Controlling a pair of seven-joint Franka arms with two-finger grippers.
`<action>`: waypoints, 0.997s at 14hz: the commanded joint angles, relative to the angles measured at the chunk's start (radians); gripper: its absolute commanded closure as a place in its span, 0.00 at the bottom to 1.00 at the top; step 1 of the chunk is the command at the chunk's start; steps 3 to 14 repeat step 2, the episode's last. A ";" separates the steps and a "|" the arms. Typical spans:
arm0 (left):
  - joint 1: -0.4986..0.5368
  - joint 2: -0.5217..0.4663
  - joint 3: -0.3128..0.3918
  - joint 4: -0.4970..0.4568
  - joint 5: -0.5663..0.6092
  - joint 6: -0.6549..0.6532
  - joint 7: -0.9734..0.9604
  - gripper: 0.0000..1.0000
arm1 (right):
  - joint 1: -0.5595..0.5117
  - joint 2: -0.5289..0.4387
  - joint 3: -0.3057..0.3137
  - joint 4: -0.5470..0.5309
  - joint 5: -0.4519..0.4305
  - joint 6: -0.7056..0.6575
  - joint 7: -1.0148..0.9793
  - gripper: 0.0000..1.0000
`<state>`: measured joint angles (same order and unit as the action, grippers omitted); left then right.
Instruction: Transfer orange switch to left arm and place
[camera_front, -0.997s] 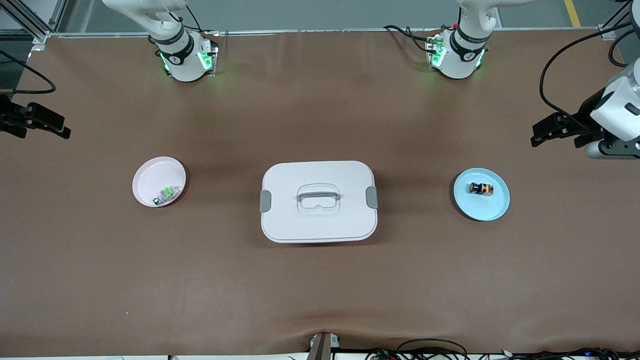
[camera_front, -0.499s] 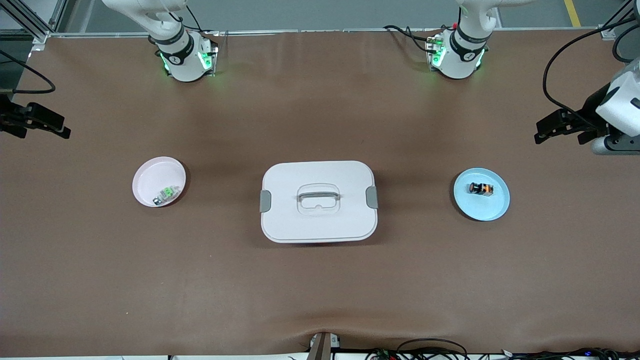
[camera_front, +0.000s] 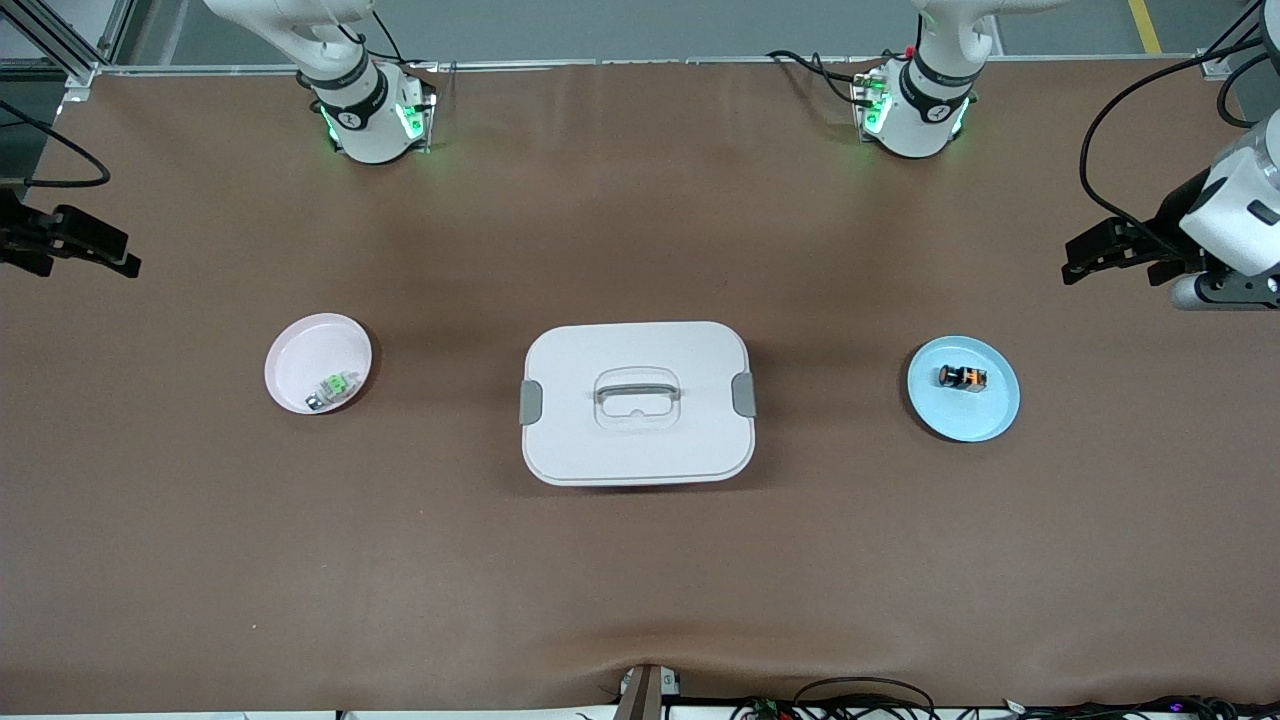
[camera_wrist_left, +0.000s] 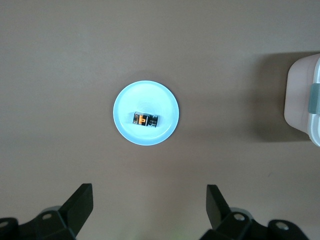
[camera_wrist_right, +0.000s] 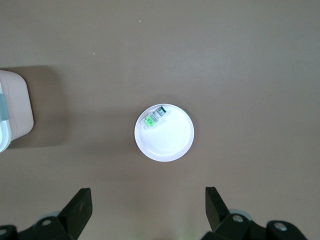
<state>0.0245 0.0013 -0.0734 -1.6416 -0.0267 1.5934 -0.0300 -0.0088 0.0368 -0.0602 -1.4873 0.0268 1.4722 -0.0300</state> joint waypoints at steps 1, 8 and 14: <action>0.000 -0.015 -0.002 -0.009 0.005 -0.010 -0.002 0.00 | -0.007 -0.021 0.000 -0.024 0.018 0.011 -0.013 0.00; 0.000 -0.014 -0.002 -0.009 0.005 -0.010 -0.002 0.00 | -0.008 -0.021 0.000 -0.024 0.018 0.011 -0.013 0.00; 0.000 -0.014 -0.002 -0.009 0.005 -0.010 -0.002 0.00 | -0.008 -0.021 0.000 -0.024 0.018 0.011 -0.013 0.00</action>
